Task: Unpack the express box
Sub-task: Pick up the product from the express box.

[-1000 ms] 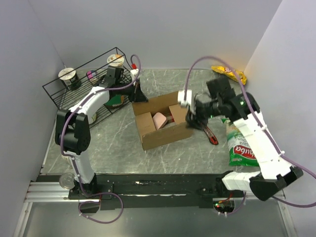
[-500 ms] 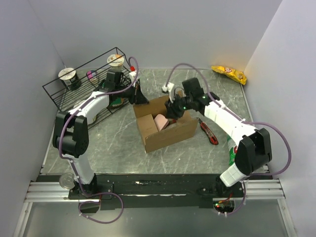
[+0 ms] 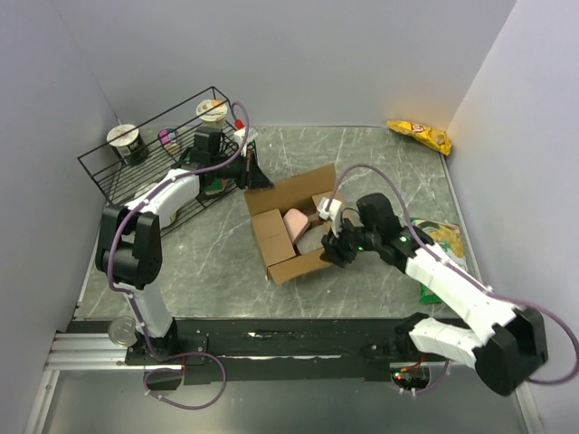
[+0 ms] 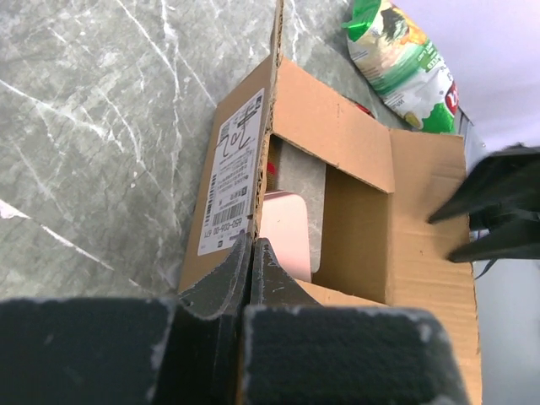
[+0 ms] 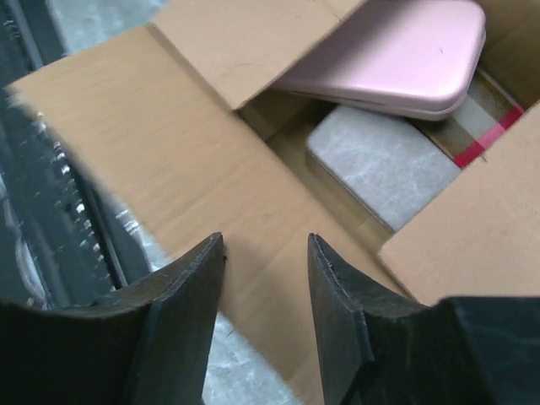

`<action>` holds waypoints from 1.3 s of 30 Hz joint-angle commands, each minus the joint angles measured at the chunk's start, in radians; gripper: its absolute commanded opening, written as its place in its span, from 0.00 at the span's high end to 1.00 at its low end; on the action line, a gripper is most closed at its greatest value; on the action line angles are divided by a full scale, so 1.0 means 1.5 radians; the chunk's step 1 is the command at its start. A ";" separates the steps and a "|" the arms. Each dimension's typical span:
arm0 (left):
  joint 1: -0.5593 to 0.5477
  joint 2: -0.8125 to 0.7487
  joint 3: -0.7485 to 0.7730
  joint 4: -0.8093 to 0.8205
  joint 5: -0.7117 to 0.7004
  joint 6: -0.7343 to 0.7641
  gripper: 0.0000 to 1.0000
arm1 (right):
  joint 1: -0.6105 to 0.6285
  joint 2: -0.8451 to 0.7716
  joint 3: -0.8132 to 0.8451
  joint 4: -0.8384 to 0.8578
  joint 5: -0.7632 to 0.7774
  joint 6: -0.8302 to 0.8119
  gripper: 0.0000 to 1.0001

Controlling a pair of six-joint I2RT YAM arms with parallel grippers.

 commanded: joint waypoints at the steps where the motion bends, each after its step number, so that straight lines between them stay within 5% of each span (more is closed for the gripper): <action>1: 0.003 -0.025 -0.010 0.074 0.046 -0.034 0.99 | 0.000 0.097 0.061 0.118 0.068 0.037 0.48; 10: -0.001 -0.043 -0.043 0.085 0.050 -0.039 0.99 | -0.015 0.251 0.191 0.173 0.087 0.211 0.28; 23: 0.000 -0.059 -0.062 0.087 0.038 -0.045 0.99 | -0.084 0.395 0.235 0.090 0.103 0.386 0.18; 32: 0.000 -0.047 -0.065 0.089 0.050 -0.046 0.99 | -0.118 0.549 0.282 0.164 -0.225 0.437 0.17; 37: 0.000 -0.027 -0.044 0.090 0.048 -0.055 0.99 | -0.114 0.576 0.305 0.190 -0.264 0.442 0.41; 39: -0.001 -0.019 -0.036 0.089 0.045 -0.058 0.99 | -0.111 0.556 0.310 0.175 -0.269 0.423 0.68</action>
